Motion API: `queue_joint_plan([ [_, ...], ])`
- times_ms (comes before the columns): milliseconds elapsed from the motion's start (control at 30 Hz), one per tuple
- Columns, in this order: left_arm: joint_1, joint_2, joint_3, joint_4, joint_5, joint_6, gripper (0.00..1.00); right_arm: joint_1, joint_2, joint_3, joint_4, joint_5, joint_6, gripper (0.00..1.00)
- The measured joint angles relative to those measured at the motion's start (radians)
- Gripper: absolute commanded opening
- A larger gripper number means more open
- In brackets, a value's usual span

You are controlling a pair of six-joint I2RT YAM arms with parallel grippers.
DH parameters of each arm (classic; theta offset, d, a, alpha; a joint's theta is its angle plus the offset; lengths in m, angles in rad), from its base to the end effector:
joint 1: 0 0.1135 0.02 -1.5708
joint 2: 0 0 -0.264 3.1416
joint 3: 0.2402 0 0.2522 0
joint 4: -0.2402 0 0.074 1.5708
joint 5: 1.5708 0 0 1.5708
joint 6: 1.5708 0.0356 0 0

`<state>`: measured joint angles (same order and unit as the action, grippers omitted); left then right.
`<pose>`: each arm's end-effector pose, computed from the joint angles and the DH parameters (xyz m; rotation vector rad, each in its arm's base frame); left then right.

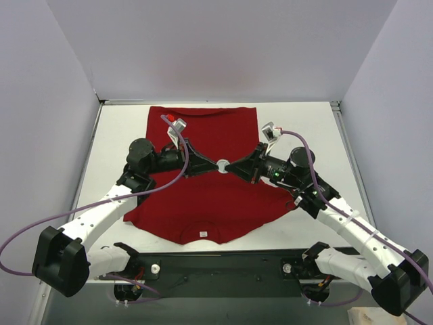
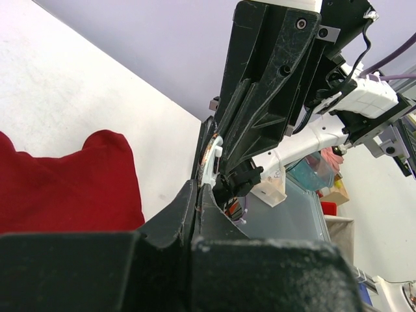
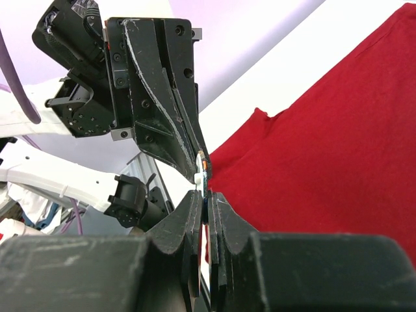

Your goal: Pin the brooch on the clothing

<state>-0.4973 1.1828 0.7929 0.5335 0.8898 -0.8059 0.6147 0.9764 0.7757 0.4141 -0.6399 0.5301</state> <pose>0.2196 -0.1507 0.3341 0.5914 1.6248 -1.6351 0.1711 0.1468 0.3639 -0.6485 1.4062 1.3609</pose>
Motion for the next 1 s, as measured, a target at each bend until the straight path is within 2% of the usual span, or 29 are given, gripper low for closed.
queue_joint_plan([
  [67, 0.003, 0.000, 0.000, 0.004, 0.004, -0.002, 0.14, -0.001, 0.006, 0.000, 0.010, -0.005, 0.001, 0.00],
  [100, 0.004, 0.000, 0.000, 0.006, 0.007, -0.003, 0.24, -0.002, 0.011, 0.000, 0.017, -0.011, 0.002, 0.00],
  [133, 0.007, 0.000, 0.000, 0.007, 0.010, -0.003, 0.28, -0.005, 0.017, 0.000, 0.025, -0.018, 0.004, 0.00],
  [233, 0.010, 0.000, 0.000, 0.010, 0.011, -0.008, 0.35, -0.006, 0.031, 0.000, 0.039, -0.036, 0.009, 0.00],
  [367, 0.010, 0.000, 0.000, 0.014, 0.014, -0.014, 0.35, -0.007, 0.039, 0.000, 0.039, -0.055, 0.013, 0.00],
  [400, 0.010, 0.000, 0.000, 0.017, 0.015, -0.016, 0.35, -0.008, 0.040, 0.000, 0.039, -0.060, 0.013, 0.00],
  [433, 0.010, 0.000, 0.000, 0.019, 0.016, -0.018, 0.25, -0.007, 0.041, 0.000, 0.039, -0.065, 0.013, 0.00],
  [500, 0.010, 0.000, 0.000, 0.022, 0.016, -0.021, 0.13, -0.007, 0.045, 0.000, 0.039, -0.074, 0.013, 0.00],
  [533, 0.010, 0.000, 0.000, 0.023, 0.016, -0.022, 0.03, -0.008, 0.047, 0.000, 0.040, -0.079, 0.014, 0.00],
  [567, 0.011, 0.001, 0.000, 0.023, 0.018, -0.022, 0.00, -0.010, 0.048, 0.000, 0.043, -0.082, 0.016, 0.00],
  [667, 0.013, 0.003, 0.000, 0.032, 0.024, -0.021, 0.00, -0.015, 0.052, 0.000, 0.045, -0.088, 0.019, 0.00],
  [733, 0.013, 0.003, 0.000, 0.032, 0.026, -0.022, 0.00, -0.018, 0.053, 0.000, 0.045, -0.091, 0.020, 0.14],
  [767, 0.013, 0.003, 0.000, 0.032, 0.027, -0.022, 0.00, -0.020, 0.053, 0.000, 0.045, -0.092, 0.021, 0.33],
  [833, 0.012, 0.003, 0.000, 0.033, 0.028, -0.023, 0.00, -0.027, 0.055, 0.000, 0.043, -0.092, 0.022, 0.53],
  [867, 0.012, 0.003, 0.000, 0.033, 0.027, -0.023, 0.00, -0.030, 0.056, 0.000, 0.041, -0.091, 0.032, 0.68],
  [967, 0.013, 0.000, 0.000, 0.026, 0.018, -0.019, 0.00, -0.050, 0.056, 0.000, 0.047, -0.090, 0.044, 0.95],
  [1000, 0.013, -0.006, 0.000, 0.021, 0.008, -0.014, 0.00, -0.060, 0.056, 0.000, 0.053, -0.091, 0.050, 0.98],
])
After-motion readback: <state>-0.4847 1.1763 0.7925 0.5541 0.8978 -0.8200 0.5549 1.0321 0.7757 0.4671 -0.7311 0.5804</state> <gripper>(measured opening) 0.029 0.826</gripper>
